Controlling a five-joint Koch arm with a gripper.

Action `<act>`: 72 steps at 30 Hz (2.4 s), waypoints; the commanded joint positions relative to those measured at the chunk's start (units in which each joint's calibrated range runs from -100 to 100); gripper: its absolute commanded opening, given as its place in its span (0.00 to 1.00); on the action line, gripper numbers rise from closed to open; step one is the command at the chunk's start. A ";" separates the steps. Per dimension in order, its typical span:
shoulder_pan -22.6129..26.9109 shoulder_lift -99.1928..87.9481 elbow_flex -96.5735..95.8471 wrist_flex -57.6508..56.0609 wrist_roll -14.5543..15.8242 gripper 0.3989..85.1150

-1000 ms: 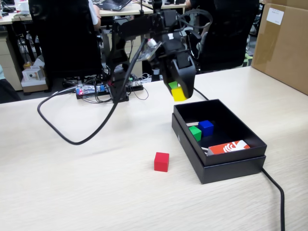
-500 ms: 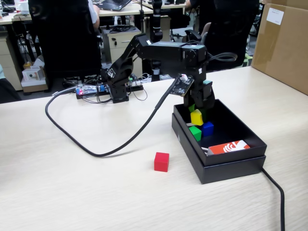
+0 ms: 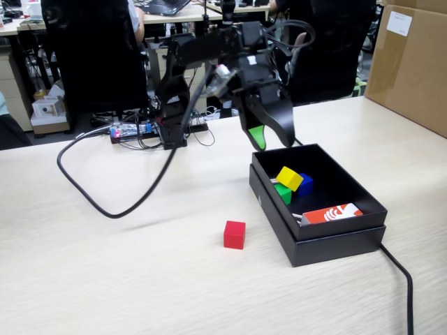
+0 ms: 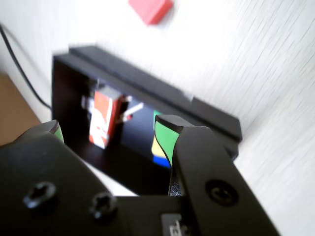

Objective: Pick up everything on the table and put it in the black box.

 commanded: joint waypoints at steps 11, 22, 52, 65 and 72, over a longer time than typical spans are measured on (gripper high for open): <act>-7.47 19.70 12.35 0.20 -2.59 0.51; -6.89 35.53 18.70 0.20 -1.61 0.52; -5.27 20.27 14.08 -1.53 -0.44 0.11; 4.69 4.78 5.46 -1.53 0.73 0.11; 6.25 17.98 5.55 -1.53 1.71 0.11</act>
